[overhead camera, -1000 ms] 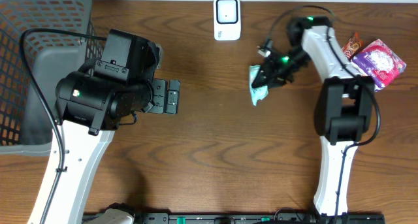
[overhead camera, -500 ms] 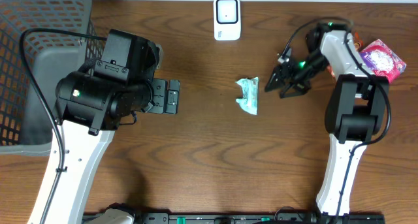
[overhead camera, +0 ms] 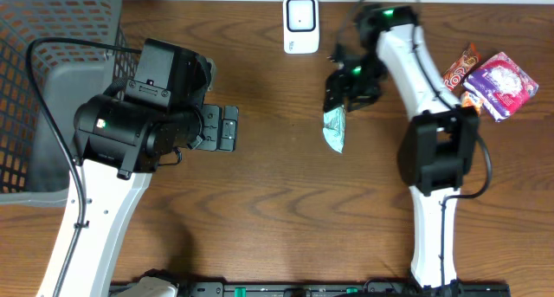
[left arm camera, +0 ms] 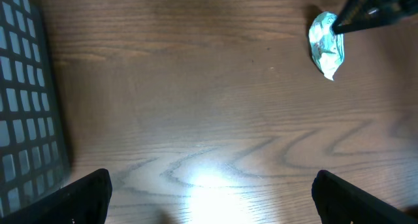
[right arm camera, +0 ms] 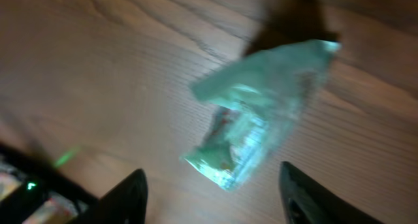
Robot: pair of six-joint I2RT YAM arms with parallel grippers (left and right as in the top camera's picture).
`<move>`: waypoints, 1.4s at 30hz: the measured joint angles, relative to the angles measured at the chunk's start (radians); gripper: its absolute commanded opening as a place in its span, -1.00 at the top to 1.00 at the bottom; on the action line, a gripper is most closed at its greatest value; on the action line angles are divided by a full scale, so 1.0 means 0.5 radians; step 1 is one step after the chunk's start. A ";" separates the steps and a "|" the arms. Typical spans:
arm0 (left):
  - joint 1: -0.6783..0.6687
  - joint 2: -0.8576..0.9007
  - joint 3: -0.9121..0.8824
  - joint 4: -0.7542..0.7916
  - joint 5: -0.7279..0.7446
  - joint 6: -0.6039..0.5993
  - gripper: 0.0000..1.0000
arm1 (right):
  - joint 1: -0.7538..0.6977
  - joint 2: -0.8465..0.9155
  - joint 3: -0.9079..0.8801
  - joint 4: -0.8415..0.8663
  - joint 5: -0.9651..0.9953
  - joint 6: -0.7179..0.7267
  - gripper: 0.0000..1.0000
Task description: Scan the item barcode
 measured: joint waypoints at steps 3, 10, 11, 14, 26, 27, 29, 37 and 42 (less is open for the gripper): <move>0.000 0.000 0.000 0.000 0.001 0.000 -0.96 | 0.134 0.000 0.000 0.044 0.179 0.122 -0.17; 0.000 0.000 0.000 0.000 0.001 0.000 -0.96 | 0.464 0.000 0.000 0.018 0.906 0.502 -0.19; 0.000 0.000 0.000 0.001 0.000 0.000 -0.96 | 0.498 0.000 0.000 0.013 0.982 0.549 -0.19; 0.000 0.000 0.000 0.001 0.000 0.000 -0.96 | 0.623 0.000 -0.001 0.004 1.255 0.715 -0.20; 0.000 0.000 0.000 0.000 0.000 0.000 -0.96 | 0.838 -0.006 -0.507 0.347 1.831 0.955 -0.19; 0.000 0.000 0.000 0.000 0.001 0.000 -0.96 | 0.834 -0.006 -0.540 0.363 1.843 0.960 -0.18; 0.000 0.000 0.000 0.000 0.001 0.000 -0.96 | 0.813 -0.006 -0.618 0.407 1.886 0.967 -0.18; 0.000 0.000 0.000 0.000 0.000 0.000 -0.96 | 0.668 -0.030 -0.784 0.534 2.010 0.975 0.29; 0.000 0.000 0.000 0.001 0.001 0.000 -0.96 | 0.536 -0.057 -0.815 0.579 1.891 0.921 0.63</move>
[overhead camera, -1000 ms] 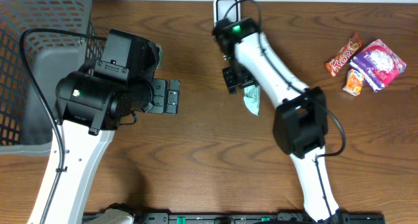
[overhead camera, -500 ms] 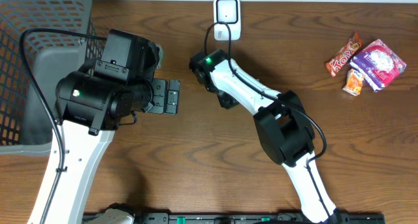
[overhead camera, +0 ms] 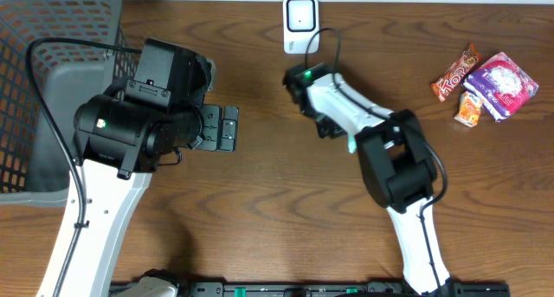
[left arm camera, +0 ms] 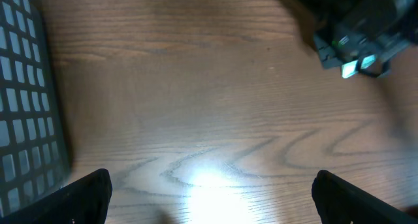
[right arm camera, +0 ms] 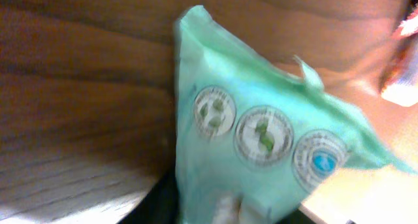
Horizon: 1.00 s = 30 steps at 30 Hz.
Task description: Scan the item barcode
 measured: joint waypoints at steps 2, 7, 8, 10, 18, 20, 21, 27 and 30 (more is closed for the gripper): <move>0.000 0.000 0.000 0.000 -0.001 0.000 -0.96 | -0.068 -0.018 0.000 0.016 -0.105 -0.043 0.68; 0.000 0.000 0.000 0.000 -0.001 0.000 -0.96 | -0.220 -0.064 0.038 0.011 -0.434 -0.153 0.95; 0.000 0.000 0.000 0.000 -0.001 -0.001 -0.95 | -0.251 -0.066 0.057 -0.003 -0.506 -0.182 0.95; 0.000 0.000 0.000 0.000 0.000 0.000 -0.96 | -0.304 -0.066 0.101 -0.028 -0.635 -0.224 0.98; 0.000 0.000 0.000 -0.001 0.000 0.000 -0.96 | -0.393 -0.064 0.526 0.044 -1.071 -0.381 0.98; 0.000 0.000 0.000 0.000 -0.001 0.000 -0.96 | -0.391 -0.065 0.686 0.168 -1.139 -0.401 0.98; 0.000 0.000 0.000 0.000 -0.001 -0.001 -0.96 | -0.391 -0.066 0.750 0.263 -1.181 -0.411 0.98; 0.000 0.000 0.000 0.000 -0.001 0.000 -0.96 | -0.366 -0.072 0.819 0.950 -1.368 -0.425 0.98; 0.000 0.000 0.000 0.000 0.000 0.000 -0.96 | -0.335 -0.072 0.808 1.302 -1.404 -0.410 0.98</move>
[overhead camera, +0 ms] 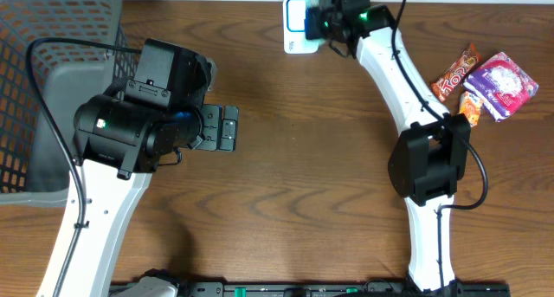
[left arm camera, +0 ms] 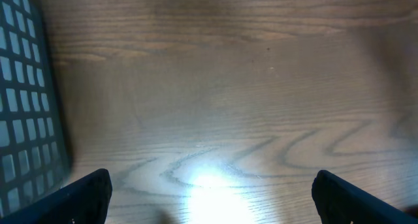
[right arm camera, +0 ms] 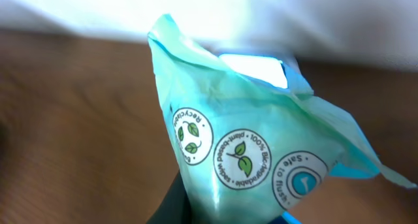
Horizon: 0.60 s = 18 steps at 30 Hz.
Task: Scan the item barcode
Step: 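Carry the green wipes right and place them on the pile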
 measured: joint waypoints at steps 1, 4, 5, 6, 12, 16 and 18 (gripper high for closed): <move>0.000 0.000 0.000 0.000 -0.001 0.000 -0.96 | 0.014 0.000 -0.003 0.105 -0.009 0.016 0.98; 0.000 0.000 0.000 -0.001 -0.001 -0.001 -0.96 | 0.052 0.005 -0.007 0.289 -0.013 0.078 0.98; 0.000 0.000 0.000 0.000 -0.001 0.000 -0.96 | 0.063 0.015 -0.007 0.306 -0.005 0.106 0.98; 0.000 0.000 0.000 -0.001 -0.001 0.000 -0.95 | 0.073 0.024 -0.007 0.312 0.012 0.129 0.98; 0.000 0.000 0.000 0.000 -0.001 0.000 -0.95 | 0.079 0.121 -0.030 0.282 0.117 0.188 0.98; 0.000 0.000 0.000 0.000 -0.001 0.000 -0.96 | -0.005 0.109 -0.038 0.037 0.228 0.195 0.98; 0.000 0.000 0.000 0.000 -0.001 0.000 -0.96 | -0.082 0.096 -0.038 -0.133 0.318 0.213 0.97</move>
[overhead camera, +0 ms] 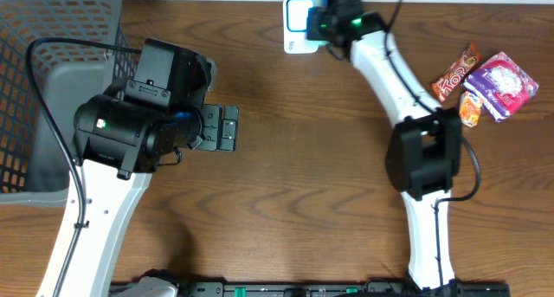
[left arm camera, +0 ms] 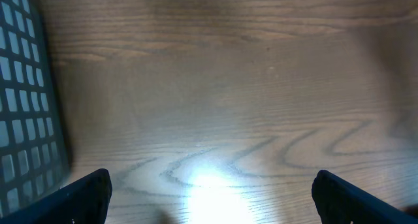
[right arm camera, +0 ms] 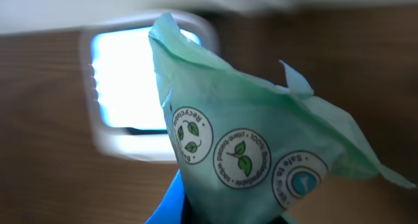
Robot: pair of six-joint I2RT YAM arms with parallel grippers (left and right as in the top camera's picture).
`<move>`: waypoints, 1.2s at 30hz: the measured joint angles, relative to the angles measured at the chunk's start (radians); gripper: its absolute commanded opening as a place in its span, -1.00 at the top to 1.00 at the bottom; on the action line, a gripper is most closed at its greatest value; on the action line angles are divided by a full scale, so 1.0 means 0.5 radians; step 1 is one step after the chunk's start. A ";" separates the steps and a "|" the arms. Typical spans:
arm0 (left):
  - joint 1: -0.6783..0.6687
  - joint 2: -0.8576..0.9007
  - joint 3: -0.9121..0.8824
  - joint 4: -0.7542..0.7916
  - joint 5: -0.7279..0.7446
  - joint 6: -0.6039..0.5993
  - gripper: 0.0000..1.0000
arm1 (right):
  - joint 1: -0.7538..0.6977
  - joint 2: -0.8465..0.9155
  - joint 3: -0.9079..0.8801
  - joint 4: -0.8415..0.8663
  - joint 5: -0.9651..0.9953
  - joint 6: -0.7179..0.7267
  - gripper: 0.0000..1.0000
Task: Scan the item barcode
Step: 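Carry the green wipes right and place them on the pile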
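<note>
A pale green packet (right arm camera: 261,139) with round printed eco marks fills the right wrist view. My right gripper (overhead camera: 327,22) is shut on it, its fingers hidden under the packet. Just behind the packet stands the white scanner (right arm camera: 130,100), its lit window facing the packet. From overhead the scanner (overhead camera: 297,24) is at the table's far edge, with the gripper right beside it and the packet almost hidden. My left gripper (left arm camera: 212,198) stands open over bare wood at the left, holding nothing.
A grey mesh basket (overhead camera: 35,89) takes up the left end of the table. At the far right lie a candy bar (overhead camera: 459,69), a purple snack bag (overhead camera: 502,85) and a small orange packet (overhead camera: 469,108).
My right gripper has shifted a little at the scanner with the packet still in it. The scanner's window now shows larger and to the left of the packet. The left arm has not moved.
My right gripper was open over the green packet lying on the table right of centre. Then it was shut on the packet low over the wood. Then it held the packet up at the scanner on the far edge, where it is still.
</note>
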 measured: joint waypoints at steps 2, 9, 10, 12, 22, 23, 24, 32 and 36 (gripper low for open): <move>0.000 0.000 0.000 0.001 0.001 0.000 -0.96 | -0.115 -0.022 -0.002 -0.182 0.097 0.014 0.97; 0.000 0.000 0.000 0.000 0.000 0.000 -0.95 | -0.600 -0.093 -0.003 -0.657 0.306 0.024 -0.29; 0.000 0.000 0.000 -0.001 0.001 0.000 -0.95 | -0.651 -0.094 -0.003 -0.675 0.315 0.027 -0.48; 0.000 0.000 0.000 0.000 0.000 0.000 -0.95 | -0.731 -0.094 -0.005 -0.696 0.307 0.003 -0.72; 0.000 0.000 0.000 -0.001 0.001 0.000 -0.96 | -0.816 -0.237 -0.031 -0.990 0.215 -0.123 -0.98; 0.000 0.000 0.000 0.000 0.001 0.000 -0.96 | -0.816 -0.298 -0.033 -1.031 0.214 -0.127 -0.98; 0.000 0.000 0.000 0.001 0.001 0.000 -0.96 | -0.819 -0.381 -0.037 -1.067 0.211 -0.127 -0.98; 0.000 0.000 0.000 0.000 0.001 0.000 -0.96 | -0.808 -1.084 -0.036 -1.488 0.211 -0.127 -0.99; 0.000 0.000 0.000 -0.001 0.000 0.000 -0.96 | -0.718 -1.399 -0.089 -1.577 0.208 -0.127 -0.99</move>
